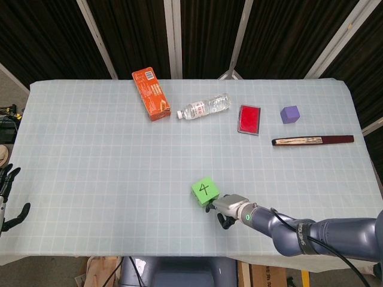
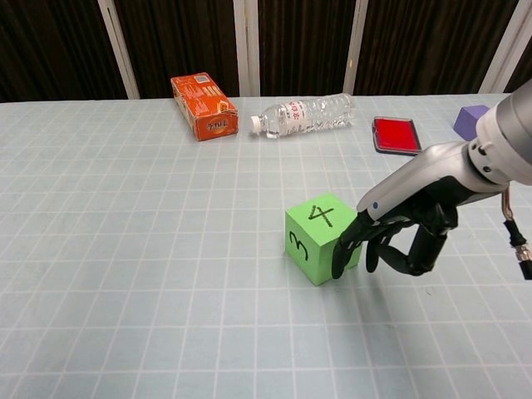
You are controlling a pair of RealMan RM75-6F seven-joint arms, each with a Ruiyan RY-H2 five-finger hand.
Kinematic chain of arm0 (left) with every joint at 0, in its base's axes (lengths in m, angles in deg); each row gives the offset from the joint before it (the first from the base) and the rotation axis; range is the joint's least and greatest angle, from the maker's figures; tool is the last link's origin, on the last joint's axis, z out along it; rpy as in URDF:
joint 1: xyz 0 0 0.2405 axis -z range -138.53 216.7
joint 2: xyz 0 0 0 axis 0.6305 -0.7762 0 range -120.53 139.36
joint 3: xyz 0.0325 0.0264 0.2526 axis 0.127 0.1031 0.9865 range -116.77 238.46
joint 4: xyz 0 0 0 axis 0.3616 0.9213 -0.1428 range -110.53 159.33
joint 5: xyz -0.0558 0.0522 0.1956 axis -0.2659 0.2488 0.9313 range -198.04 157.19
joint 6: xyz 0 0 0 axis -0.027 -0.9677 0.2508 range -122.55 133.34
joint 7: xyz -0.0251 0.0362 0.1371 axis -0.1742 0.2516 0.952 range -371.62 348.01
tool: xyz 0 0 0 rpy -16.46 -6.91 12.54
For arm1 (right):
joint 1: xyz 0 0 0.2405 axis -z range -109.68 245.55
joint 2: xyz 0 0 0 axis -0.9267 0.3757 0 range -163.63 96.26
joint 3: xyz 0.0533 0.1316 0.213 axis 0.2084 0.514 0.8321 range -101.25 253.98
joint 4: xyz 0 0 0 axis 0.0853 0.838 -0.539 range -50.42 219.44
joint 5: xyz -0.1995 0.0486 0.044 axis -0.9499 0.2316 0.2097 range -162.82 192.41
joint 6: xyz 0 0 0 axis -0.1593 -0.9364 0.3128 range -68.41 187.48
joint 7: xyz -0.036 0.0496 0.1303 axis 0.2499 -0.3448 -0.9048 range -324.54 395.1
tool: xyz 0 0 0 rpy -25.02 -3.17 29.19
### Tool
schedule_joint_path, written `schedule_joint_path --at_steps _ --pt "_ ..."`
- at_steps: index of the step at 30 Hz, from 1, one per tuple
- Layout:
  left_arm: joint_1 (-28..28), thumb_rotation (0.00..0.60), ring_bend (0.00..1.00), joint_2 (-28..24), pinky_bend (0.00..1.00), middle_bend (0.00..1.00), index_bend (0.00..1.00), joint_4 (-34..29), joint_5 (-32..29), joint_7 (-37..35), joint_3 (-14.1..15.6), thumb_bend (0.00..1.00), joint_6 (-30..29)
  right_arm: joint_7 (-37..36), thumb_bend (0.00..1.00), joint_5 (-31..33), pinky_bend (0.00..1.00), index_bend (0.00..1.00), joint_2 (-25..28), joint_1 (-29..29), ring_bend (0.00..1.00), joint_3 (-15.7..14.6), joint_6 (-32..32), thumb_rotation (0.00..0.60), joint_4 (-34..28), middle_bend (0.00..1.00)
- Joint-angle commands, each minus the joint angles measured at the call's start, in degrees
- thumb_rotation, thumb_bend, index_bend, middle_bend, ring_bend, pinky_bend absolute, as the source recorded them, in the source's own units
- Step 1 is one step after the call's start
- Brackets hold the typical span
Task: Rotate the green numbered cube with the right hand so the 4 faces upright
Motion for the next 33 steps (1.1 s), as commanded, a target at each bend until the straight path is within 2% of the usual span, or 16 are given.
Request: schedule_joint_path --at_steps 1,12,18,22,28,33 --pt "0.0 0.600 0.00 0.1 0.04 0.00 0.09 0.0 -0.1 0.1 0.0 0.44 0.0 -1.5 0.89 -1.4 0.08 0.18 -0.1 -0.4 0.19 0.3 0.6 0.600 0.3 0.10" --pt "0.0 0.600 0.00 0.1 0.04 0.00 0.09 0.0 0.0 0.0 0.0 0.44 -0.1 -9.7 0.89 -4.5 0.10 0.18 -1.4 0.1 0.21 4.3 5.5 0.600 2.5 0.11" --pt "0.0 0.600 0.00 0.0 0.04 0.00 0.09 0.1 0.0 -0.5 -0.1 0.44 0.0 -15.8 0.89 -5.8 0.10 0.18 -2.9 2.0 0.21 8.6 8.8 0.600 5.8 0.11" --pt "0.0 0.600 0.00 -0.1 0.04 0.00 0.09 0.1 -0.1 -0.9 -0.2 0.44 -0.1 -18.1 0.89 -7.6 0.10 0.18 -3.4 3.5 0.21 10.3 8.9 0.600 6.9 0.11" --pt "0.0 0.600 0.00 -0.1 0.04 0.00 0.09 0.2 -0.1 -1.0 -0.2 0.44 -0.1 -21.1 0.89 -9.6 0.11 0.18 -3.9 4.7 0.21 11.2 8.1 0.600 7.6 0.11" --pt "0.0 0.600 0.00 -0.1 0.04 0.00 0.09 0.2 0.0 -1.0 -0.2 0.44 -0.1 -22.5 0.89 -10.7 0.13 0.18 -4.7 4.8 0.21 10.3 6.3 0.600 7.8 0.11"
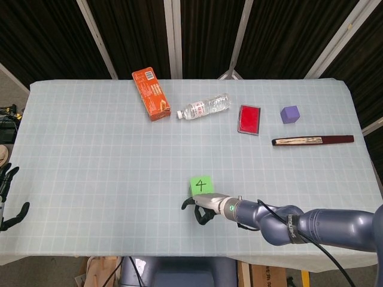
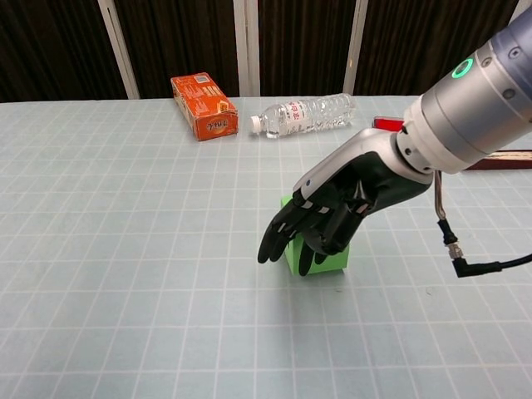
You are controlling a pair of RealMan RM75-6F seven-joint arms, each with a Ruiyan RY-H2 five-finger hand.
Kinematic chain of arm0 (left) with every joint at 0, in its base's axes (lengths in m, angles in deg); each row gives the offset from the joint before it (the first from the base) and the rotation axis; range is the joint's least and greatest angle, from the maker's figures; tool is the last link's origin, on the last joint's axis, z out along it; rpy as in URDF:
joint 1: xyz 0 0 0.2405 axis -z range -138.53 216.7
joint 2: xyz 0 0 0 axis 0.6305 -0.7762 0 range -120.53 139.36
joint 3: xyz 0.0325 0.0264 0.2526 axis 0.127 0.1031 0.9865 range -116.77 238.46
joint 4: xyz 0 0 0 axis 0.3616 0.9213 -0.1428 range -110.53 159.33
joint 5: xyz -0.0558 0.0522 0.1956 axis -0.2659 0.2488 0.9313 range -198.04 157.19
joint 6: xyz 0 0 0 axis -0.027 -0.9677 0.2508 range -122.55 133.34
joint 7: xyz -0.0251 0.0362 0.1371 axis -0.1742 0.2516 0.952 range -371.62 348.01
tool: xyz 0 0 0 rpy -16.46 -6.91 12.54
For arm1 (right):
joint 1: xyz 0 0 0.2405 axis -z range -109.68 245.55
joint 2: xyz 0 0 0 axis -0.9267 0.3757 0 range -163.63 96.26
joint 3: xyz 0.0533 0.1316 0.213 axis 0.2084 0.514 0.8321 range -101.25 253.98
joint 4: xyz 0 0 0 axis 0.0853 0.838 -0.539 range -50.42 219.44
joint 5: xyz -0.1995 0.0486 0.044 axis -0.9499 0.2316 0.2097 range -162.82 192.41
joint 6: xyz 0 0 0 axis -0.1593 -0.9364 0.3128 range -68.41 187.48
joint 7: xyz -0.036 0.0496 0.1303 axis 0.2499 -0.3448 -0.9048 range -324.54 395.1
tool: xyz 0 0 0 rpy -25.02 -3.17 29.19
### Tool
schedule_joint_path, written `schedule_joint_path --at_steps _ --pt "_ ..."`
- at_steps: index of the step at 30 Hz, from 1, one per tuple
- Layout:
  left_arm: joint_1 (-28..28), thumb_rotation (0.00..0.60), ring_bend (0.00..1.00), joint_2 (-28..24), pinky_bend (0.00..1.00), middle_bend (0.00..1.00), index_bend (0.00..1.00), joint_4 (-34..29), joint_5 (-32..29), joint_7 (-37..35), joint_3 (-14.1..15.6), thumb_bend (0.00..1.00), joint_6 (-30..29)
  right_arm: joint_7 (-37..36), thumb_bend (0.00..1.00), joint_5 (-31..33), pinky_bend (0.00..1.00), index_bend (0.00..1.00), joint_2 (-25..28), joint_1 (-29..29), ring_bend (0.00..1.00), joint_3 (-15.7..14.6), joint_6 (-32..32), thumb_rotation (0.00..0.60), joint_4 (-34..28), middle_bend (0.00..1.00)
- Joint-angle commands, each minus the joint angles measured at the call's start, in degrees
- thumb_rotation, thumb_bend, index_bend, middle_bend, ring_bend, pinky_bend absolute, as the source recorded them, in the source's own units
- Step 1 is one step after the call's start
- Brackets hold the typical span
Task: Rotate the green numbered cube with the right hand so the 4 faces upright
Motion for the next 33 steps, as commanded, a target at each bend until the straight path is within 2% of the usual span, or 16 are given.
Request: schedule_joint_path --at_steps 1,25,33 --pt "0.0 0.600 0.00 0.0 0.04 0.00 0.09 0.0 0.0 0.0 0.0 0.44 0.0 -0.6 0.89 -0.5 0.13 0.18 -0.5 -0.1 0.21 -0.6 -1.1 0.600 0.1 0.11" --pt "0.0 0.600 0.00 0.0 0.04 0.00 0.09 0.1 -0.1 -0.3 -0.1 0.44 0.0 -7.5 0.89 -3.0 0.13 0.18 -5.3 0.9 0.22 1.8 -0.9 0.600 4.1 0.11" --pt "0.1 0.600 0.00 0.0 0.04 0.00 0.09 0.2 -0.1 -0.3 -0.2 0.44 0.0 -8.1 0.89 -2.9 0.13 0.18 -5.7 0.7 0.22 0.5 -3.6 0.600 5.0 0.11"
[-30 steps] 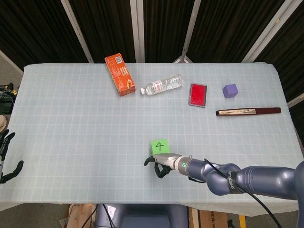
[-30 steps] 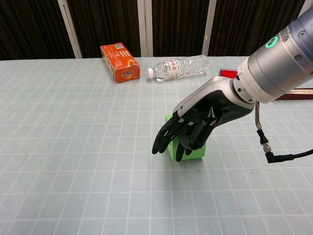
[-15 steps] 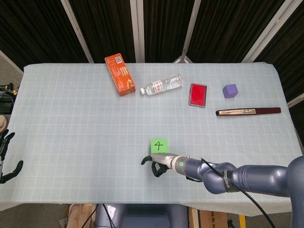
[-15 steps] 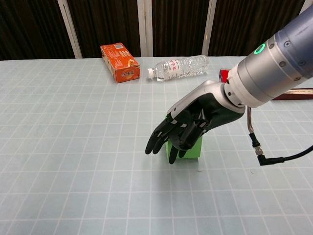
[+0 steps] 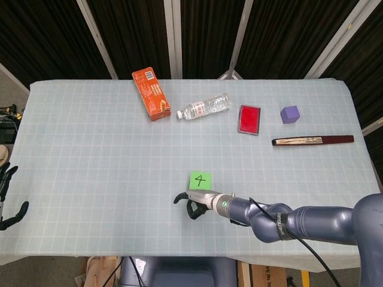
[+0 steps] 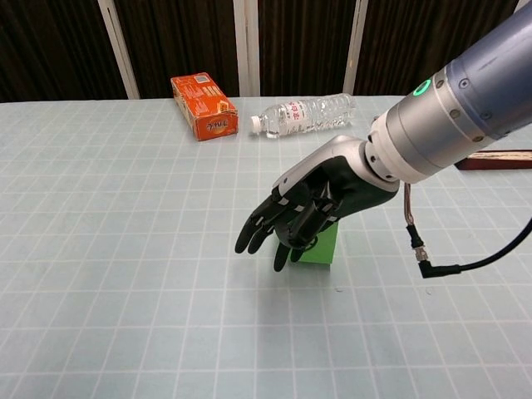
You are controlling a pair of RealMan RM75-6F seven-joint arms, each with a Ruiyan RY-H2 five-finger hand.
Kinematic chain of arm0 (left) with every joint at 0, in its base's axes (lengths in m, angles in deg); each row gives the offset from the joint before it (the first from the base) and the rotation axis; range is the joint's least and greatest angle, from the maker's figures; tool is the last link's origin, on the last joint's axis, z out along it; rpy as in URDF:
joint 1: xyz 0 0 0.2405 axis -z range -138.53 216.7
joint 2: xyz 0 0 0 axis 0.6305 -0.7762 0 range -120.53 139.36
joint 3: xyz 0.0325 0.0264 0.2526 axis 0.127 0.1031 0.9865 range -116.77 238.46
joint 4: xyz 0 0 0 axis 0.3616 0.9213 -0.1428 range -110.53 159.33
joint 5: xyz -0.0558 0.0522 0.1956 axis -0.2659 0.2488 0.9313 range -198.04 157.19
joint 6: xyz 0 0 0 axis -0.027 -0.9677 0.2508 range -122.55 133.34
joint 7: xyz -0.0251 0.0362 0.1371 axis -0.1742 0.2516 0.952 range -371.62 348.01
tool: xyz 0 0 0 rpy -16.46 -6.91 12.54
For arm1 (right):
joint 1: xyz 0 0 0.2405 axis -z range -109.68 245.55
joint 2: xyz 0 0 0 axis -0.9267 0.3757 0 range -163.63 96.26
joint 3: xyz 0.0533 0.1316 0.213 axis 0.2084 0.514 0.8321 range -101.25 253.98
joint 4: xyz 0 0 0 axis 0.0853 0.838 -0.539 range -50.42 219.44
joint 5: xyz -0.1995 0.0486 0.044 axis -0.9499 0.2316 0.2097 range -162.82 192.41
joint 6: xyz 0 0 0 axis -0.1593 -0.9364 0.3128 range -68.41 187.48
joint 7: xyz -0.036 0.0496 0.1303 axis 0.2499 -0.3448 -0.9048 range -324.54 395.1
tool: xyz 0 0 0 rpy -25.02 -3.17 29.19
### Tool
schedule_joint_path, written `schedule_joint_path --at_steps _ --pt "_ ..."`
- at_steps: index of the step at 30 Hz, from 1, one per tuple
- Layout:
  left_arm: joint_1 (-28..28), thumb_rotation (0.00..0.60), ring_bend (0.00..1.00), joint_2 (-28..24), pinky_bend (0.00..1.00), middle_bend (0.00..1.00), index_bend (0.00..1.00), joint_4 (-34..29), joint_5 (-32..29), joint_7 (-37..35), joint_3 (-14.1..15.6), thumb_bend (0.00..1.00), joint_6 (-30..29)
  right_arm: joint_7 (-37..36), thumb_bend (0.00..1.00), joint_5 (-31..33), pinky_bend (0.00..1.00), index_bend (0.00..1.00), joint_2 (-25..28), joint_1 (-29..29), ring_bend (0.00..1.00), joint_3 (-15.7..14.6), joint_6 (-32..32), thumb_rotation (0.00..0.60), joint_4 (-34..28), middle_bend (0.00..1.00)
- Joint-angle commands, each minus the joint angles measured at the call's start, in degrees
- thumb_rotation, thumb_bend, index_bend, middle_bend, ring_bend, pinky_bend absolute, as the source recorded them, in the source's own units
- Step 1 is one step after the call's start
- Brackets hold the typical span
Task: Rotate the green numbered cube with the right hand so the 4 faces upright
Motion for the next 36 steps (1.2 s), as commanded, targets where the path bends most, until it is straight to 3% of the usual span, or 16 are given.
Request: schedule_joint_path --at_steps 1,7,17,24,31,36 --pt "0.0 0.600 0.00 0.1 0.04 0.00 0.09 0.0 0.2 0.1 0.1 0.44 -0.1 -0.1 0.89 0.1 0.13 0.18 -0.1 0.0 0.22 -0.6 -1.0 0.600 0.2 0.11" --pt "-0.1 0.600 0.00 0.1 0.04 0.00 0.09 -0.1 0.7 0.2 0.3 0.44 -0.2 0.4 0.89 0.5 0.13 0.18 -0.1 -0.6 0.22 -2.5 -1.9 0.600 0.9 0.11" --pt "0.0 0.600 0.00 0.3 0.04 0.00 0.09 -0.2 0.5 0.5 0.2 0.44 -0.3 -0.3 0.89 0.4 0.13 0.18 1.6 -0.3 0.22 -2.4 -0.5 0.600 0.5 0.11" --pt "0.1 0.600 0.00 0.4 0.04 0.00 0.09 -0.3 0.5 0.7 0.2 0.44 0.0 -1.4 0.89 -1.1 0.19 0.18 7.8 1.1 0.25 -0.5 2.3 0.600 -4.2 0.11" --pt "-0.1 0.600 0.00 0.3 0.04 0.00 0.09 -0.5 0.9 0.5 0.4 0.44 -0.3 -1.1 0.89 -6.1 0.21 0.18 14.8 6.3 0.25 2.2 6.2 0.600 -8.3 0.11" --pt "-0.2 0.600 0.00 0.2 0.04 0.00 0.09 -0.4 1.2 0.4 0.5 0.44 -0.5 2.6 0.89 -10.8 0.21 0.18 23.7 12.1 0.25 -0.6 -2.0 0.600 -11.1 0.11"
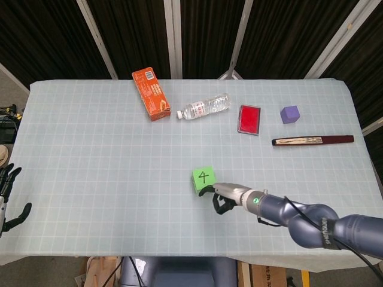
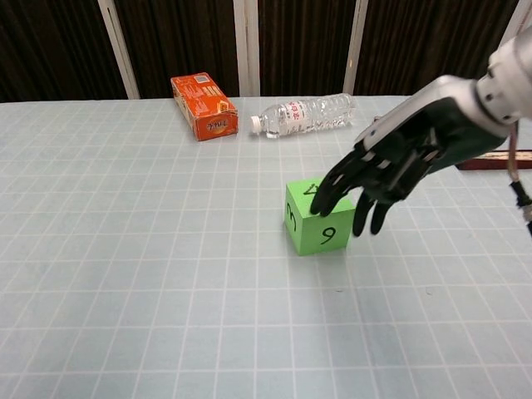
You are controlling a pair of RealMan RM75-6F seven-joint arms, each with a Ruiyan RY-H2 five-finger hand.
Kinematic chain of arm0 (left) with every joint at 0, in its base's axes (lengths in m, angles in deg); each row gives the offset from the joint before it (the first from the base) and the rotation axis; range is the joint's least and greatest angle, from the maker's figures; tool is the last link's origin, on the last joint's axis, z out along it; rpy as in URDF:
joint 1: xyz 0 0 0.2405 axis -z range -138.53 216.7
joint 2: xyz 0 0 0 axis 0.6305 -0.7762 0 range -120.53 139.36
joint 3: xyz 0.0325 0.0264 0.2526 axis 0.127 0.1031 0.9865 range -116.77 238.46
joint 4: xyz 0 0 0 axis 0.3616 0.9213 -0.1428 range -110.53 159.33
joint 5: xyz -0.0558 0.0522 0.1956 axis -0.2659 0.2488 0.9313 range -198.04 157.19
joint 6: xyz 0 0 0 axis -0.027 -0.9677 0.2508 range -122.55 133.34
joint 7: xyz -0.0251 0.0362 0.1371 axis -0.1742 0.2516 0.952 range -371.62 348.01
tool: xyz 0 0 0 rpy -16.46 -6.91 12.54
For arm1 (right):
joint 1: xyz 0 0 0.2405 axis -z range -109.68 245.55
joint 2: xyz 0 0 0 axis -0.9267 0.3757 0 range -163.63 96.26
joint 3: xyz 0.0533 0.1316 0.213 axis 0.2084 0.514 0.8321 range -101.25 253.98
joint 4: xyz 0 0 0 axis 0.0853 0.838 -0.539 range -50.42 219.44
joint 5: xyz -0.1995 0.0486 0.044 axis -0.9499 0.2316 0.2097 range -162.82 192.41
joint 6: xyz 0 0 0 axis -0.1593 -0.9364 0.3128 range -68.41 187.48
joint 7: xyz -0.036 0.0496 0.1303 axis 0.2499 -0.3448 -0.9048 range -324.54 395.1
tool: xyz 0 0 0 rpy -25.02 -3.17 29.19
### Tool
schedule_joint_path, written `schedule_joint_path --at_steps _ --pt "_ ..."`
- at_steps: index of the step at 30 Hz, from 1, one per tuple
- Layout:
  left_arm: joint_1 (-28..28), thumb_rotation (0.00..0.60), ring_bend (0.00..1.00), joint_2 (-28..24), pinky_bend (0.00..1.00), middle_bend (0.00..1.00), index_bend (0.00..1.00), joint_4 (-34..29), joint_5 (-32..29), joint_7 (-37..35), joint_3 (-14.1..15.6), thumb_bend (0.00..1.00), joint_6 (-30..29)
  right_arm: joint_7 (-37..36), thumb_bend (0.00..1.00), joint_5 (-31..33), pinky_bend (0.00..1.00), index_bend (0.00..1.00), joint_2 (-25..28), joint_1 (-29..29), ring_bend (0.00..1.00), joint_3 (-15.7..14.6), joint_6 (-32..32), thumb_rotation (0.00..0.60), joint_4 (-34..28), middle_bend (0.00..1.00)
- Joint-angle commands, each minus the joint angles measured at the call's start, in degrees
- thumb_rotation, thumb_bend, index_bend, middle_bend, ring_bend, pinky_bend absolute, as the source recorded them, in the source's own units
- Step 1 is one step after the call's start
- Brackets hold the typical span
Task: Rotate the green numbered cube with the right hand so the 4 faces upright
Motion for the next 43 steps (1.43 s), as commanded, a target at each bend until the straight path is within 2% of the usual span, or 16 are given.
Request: schedule_joint_path --at_steps 1,4,6,10,13,17,22,27,30,43 --pt "-0.1 0.600 0.00 0.0 0.04 0.00 0.09 0.0 0.1 0.1 0.1 0.44 -0.1 3.9 0.89 -4.1 0.21 0.18 6.2 5.2 0.25 -2.7 -8.6 0.600 -3.0 0.11" --pt "-0.1 0.600 0.00 0.1 0.04 0.00 0.09 0.1 0.4 0.2 0.2 0.44 -0.3 11.0 0.89 -5.3 0.13 0.18 8.0 7.8 0.21 -7.1 -18.5 0.600 -4.2 0.11" --pt "-0.1 0.600 0.00 0.2 0.04 0.00 0.09 0.2 0.7 0.3 0.2 0.44 -0.3 17.2 0.88 -5.1 0.03 0.18 8.4 9.9 0.16 -9.9 -26.7 0.600 -5.7 0.11" --pt "-0.1 0.600 0.00 0.4 0.04 0.00 0.09 0.3 0.9 0.6 0.3 0.44 -0.4 29.6 0.80 -5.6 0.00 0.17 5.8 17.9 0.13 -12.7 -49.6 0.600 -9.2 0.11" --pt "0.0 0.600 0.00 0.5 0.04 0.00 0.09 0.4 1.1 0.8 0.3 0.44 -0.4 35.2 0.78 -12.0 0.00 0.16 0.9 26.5 0.12 -13.7 -66.2 0.600 -9.1 0.11" --pt "0.0 0.600 0.00 0.7 0.04 0.00 0.09 0.5 1.7 1.1 0.5 0.44 -0.6 31.3 0.78 -25.9 0.00 0.15 -4.3 38.5 0.11 -16.6 -79.2 0.600 -5.4 0.11" --pt "0.1 0.600 0.00 1.1 0.04 0.00 0.09 1.1 3.0 1.2 0.8 0.44 -0.9 26.7 0.78 -39.5 0.00 0.15 -9.5 49.3 0.11 -19.8 -88.8 0.600 4.9 0.11" --pt "0.3 0.600 0.00 0.9 0.04 0.00 0.09 1.2 5.1 0.2 2.0 0.44 -0.5 26.2 0.78 -46.9 0.00 0.15 -13.4 55.9 0.10 -19.6 -94.3 0.600 14.8 0.11" --pt "0.4 0.600 0.00 0.9 0.04 0.00 0.09 1.3 6.2 0.0 2.6 0.44 -0.3 27.3 0.78 -47.5 0.00 0.12 -14.4 57.8 0.06 -18.5 -94.5 0.600 17.9 0.10" --pt "0.0 0.600 0.00 1.9 0.04 0.00 0.09 2.8 6.7 -0.2 1.6 0.44 -2.9 32.5 0.78 -46.5 0.00 0.12 -14.4 62.3 0.06 -12.4 -93.2 0.600 19.2 0.10"
